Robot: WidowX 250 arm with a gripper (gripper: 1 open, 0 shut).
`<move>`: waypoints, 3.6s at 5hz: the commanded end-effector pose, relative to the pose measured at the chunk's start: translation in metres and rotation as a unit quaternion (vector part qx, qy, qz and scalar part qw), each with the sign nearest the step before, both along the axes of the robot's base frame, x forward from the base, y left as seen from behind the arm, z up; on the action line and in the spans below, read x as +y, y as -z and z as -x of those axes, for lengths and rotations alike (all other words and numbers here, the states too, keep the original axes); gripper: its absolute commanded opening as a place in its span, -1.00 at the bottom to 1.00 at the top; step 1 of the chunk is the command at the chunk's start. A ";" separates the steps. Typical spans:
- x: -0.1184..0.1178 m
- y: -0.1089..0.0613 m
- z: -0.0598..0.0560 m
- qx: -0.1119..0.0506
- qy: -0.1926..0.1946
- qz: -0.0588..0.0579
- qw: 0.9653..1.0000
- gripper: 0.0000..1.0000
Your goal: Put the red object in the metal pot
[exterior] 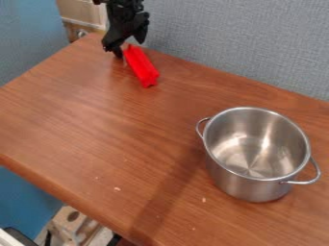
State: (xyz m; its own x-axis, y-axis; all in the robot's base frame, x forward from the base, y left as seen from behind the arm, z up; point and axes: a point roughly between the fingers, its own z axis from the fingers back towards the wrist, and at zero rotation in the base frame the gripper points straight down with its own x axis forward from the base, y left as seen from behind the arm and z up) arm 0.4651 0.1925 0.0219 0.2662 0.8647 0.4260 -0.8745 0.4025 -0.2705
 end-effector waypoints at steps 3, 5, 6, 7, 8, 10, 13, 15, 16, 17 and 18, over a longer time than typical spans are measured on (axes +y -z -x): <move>-0.017 0.029 0.016 0.035 0.002 0.013 0.999 -1.00; -0.025 0.019 0.022 0.035 0.007 0.017 0.999 -1.00; -0.029 0.014 0.025 0.035 0.010 0.018 0.999 -1.00; -0.034 0.008 0.028 0.035 0.013 0.020 0.999 -1.00; -0.039 0.000 0.032 0.036 0.017 0.022 0.999 -1.00; -0.049 -0.015 0.039 0.038 0.027 0.027 0.999 -1.00; -0.060 -0.035 0.048 0.042 0.035 0.034 0.998 -1.00; -0.066 -0.052 0.054 0.042 0.038 0.043 0.997 -1.00; -0.069 -0.062 0.057 0.042 0.040 0.048 0.997 -1.00; -0.075 -0.080 0.062 0.039 0.046 0.062 0.996 -1.00; -0.092 -0.104 0.071 0.025 0.064 0.075 0.995 -1.00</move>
State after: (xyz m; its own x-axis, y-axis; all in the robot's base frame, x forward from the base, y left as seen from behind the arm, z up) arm 0.3929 0.1034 0.0991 0.4076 0.8820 0.2366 -0.8535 0.4601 -0.2447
